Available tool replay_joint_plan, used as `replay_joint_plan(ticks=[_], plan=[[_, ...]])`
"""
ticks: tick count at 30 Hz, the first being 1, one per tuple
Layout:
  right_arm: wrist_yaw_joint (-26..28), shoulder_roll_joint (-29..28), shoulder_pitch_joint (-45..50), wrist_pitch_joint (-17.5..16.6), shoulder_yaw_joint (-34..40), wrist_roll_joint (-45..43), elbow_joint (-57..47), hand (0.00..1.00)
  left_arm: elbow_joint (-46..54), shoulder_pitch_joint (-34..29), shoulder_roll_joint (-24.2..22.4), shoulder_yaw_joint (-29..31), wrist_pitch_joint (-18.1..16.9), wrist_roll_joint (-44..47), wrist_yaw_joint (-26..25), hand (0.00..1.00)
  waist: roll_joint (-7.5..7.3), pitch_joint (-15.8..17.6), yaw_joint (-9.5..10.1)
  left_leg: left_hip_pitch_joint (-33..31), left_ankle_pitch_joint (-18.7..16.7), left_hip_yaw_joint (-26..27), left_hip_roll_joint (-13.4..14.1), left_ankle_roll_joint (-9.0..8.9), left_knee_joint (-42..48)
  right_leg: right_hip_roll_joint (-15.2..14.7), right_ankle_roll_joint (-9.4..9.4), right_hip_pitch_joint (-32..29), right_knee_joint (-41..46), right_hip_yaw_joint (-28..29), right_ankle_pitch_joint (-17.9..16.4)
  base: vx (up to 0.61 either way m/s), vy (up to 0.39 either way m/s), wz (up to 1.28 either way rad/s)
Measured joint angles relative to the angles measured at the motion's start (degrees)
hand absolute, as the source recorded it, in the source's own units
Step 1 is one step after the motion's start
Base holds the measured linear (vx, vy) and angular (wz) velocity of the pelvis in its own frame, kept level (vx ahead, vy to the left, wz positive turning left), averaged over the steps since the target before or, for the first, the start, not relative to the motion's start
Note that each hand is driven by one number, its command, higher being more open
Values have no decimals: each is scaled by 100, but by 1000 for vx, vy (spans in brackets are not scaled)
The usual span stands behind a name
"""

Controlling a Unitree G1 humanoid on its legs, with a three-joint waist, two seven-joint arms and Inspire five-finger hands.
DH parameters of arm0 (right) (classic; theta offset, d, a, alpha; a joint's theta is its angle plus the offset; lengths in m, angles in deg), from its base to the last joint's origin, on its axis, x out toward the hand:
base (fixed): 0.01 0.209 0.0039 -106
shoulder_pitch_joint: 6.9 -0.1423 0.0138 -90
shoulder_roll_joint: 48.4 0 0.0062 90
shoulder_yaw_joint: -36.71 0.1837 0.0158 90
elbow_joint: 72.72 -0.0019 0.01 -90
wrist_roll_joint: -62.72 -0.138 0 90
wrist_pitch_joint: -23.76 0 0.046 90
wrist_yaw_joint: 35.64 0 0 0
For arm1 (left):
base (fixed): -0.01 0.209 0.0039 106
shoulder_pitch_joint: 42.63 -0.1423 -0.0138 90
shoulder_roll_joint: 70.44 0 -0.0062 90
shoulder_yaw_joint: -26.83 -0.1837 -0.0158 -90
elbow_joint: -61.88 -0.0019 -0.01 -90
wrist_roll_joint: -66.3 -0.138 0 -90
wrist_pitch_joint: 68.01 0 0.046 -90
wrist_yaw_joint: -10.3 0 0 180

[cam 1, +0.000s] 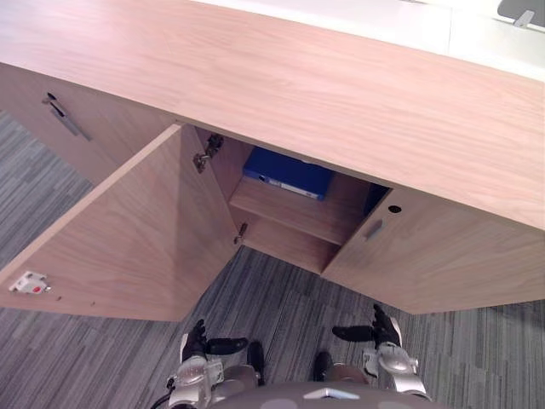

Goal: Walk over to the cabinet, pick up the folder, carry it to the office cabinet, place the folder inside the office cabinet, then close the office cabinet door

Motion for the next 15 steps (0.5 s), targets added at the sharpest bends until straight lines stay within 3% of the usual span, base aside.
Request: replay_joint_plan(ticks=[7, 15], plan=[[-27, 23, -163, -2, 122, 0, 190, 100, -40, -81, 85, 1091, 12, 209, -184, 100, 9, -42, 5, 388, 164, -187, -55, 33, -373, 54, -15, 405, -261, -49, 53, 9, -8, 13], [-165, 151, -377, -21, 253, -3, 257, 100, 170, -220, 523, 2410, 7, 869, -643, 100, 34, -108, 34, 500, 163, -259, -44, 33, -380, 85, -30, 574, -328, 18, 62, -39, -32, 4]])
